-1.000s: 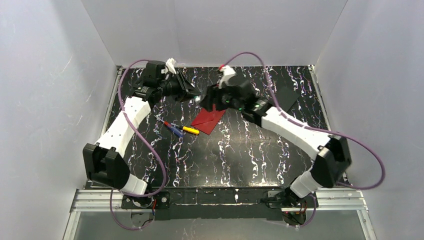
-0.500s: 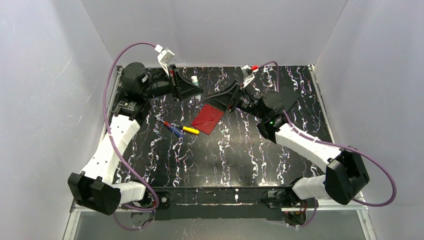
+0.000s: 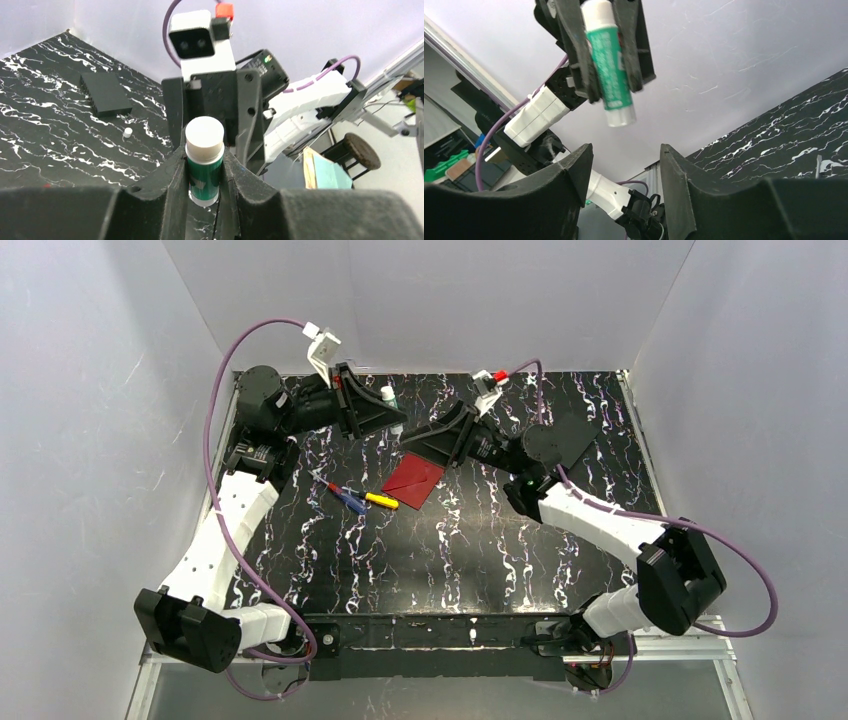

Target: Place the letter into the envelope and seal it

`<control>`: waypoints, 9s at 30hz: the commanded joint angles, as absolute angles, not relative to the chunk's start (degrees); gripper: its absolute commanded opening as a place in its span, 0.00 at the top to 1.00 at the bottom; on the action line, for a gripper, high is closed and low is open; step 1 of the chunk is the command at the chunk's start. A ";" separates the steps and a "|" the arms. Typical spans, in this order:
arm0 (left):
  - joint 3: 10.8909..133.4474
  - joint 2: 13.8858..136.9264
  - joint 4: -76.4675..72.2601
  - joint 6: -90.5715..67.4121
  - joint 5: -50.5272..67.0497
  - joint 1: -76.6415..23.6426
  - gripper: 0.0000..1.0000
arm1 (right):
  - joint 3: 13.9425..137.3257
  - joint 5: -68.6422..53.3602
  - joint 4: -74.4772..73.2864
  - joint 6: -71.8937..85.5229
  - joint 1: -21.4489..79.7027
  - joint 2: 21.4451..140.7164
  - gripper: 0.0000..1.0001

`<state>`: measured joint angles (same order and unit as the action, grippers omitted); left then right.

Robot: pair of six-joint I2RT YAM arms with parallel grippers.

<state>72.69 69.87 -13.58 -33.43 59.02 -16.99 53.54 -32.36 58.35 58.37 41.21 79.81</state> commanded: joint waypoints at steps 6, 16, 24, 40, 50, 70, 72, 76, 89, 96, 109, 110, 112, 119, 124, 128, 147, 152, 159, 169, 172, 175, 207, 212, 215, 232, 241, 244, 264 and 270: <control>71.45 68.87 -26.81 -48.16 57.76 -16.89 1.00 | 55.89 -27.13 74.32 67.23 42.10 82.17 0.35; 71.50 69.71 -31.30 -51.33 58.68 -16.91 1.00 | 59.49 -28.19 76.81 70.29 42.54 85.47 0.37; 69.62 70.13 -34.78 -52.53 60.25 -16.92 1.00 | 60.42 -27.99 80.11 72.98 42.54 87.48 0.46; 67.00 69.61 -26.03 -49.46 49.58 -16.82 1.00 | 63.92 -23.87 41.19 45.87 42.78 82.39 0.99; 69.86 75.68 8.03 -44.23 28.85 -16.70 1.00 | 70.31 2.91 4.57 13.08 45.20 87.09 0.99; 79.04 85.57 12.90 -47.19 40.00 -15.41 1.00 | 66.53 -0.58 11.01 24.01 48.62 81.93 0.38; 78.88 85.10 10.89 -47.37 41.72 -15.33 1.00 | 65.70 -4.90 13.29 29.66 48.60 80.96 0.30; 79.06 84.75 9.80 -48.94 44.20 -15.34 1.00 | 64.89 -9.49 19.28 39.70 48.37 80.78 0.20; 77.05 82.32 0.50 -57.94 54.52 -14.39 1.00 | 61.11 -7.04 28.77 58.85 45.10 79.32 0.25; 76.37 81.88 -3.34 -61.04 57.23 -14.26 1.00 | 60.14 -8.09 34.03 62.79 43.89 79.88 0.43; 76.94 80.80 4.36 -57.89 50.35 -14.12 1.00 | 66.76 -11.00 20.60 47.97 43.39 83.45 0.94; 77.50 80.82 8.54 -55.89 48.21 -14.11 1.00 | 68.22 -10.38 17.20 43.05 43.61 84.06 0.96; 78.73 81.13 16.89 -51.85 43.39 -14.14 1.00 | 70.32 -8.22 10.87 33.02 44.00 85.78 0.98; 78.55 85.68 28.94 -48.51 37.24 -14.15 1.00 | 75.13 4.52 -0.64 9.95 46.14 93.39 0.99; 77.29 87.07 27.87 -46.66 35.68 -14.12 1.00 | 81.25 11.19 -5.38 4.77 48.86 98.47 0.99; 76.71 86.47 25.64 -44.42 35.44 -14.09 1.00 | 81.45 2.66 -3.12 11.96 48.31 96.59 0.90; 65.70 71.58 -1.11 -7.39 72.15 -14.11 1.00 | 77.34 -35.39 10.15 39.89 37.24 81.62 0.32; 67.81 72.20 3.60 -3.11 76.25 -14.12 1.00 | 79.85 -38.77 12.12 38.64 38.79 83.26 0.32; 68.04 71.68 4.55 -4.05 78.80 -14.13 1.00 | 80.43 -41.59 15.29 38.85 40.55 85.04 0.36; 67.81 71.55 1.88 -9.61 79.94 -14.08 1.00 | 80.76 -42.21 17.69 39.61 42.18 87.45 0.62; 67.97 71.79 1.41 -10.95 79.77 -14.08 1.00 | 80.92 -41.88 17.90 39.59 42.68 88.04 0.63; 68.20 72.08 1.58 -11.81 79.23 -14.14 1.00 | 80.99 -41.66 18.02 39.63 42.97 88.22 0.64; 57.77 70.36 -15.95 -41.16 59.10 -14.50 0.75 | 67.43 -12.70 30.03 54.20 43.07 78.80 0.89; 56.97 69.98 -16.04 -37.76 60.53 -14.48 1.00 | 69.15 -13.35 23.16 51.05 43.00 78.82 0.49; 56.78 69.70 -16.08 -35.33 61.75 -14.50 1.00 | 71.70 -15.21 16.92 47.37 42.98 78.82 0.34; 55.83 68.75 -4.66 -17.66 61.81 -14.40 1.00 | 78.63 -15.90 0.83 43.12 41.57 80.53 0.39; 52.60 67.30 14.65 -5.01 50.29 -14.41 1.00 | 74.40 12.50 -32.52 32.37 30.42 75.82 0.33; 50.60 65.46 11.79 -6.80 51.52 -14.39 1.00 | 69.76 19.46 -38.42 28.36 24.71 77.11 0.30; 53.32 68.48 11.78 -7.51 55.62 -14.41 1.00 | 68.90 11.60 -31.66 21.31 12.48 100.39 0.37; 53.70 69.39 11.54 -7.54 55.90 -14.36 1.00 | 71.63 13.14 -30.74 19.68 12.48 103.76 0.43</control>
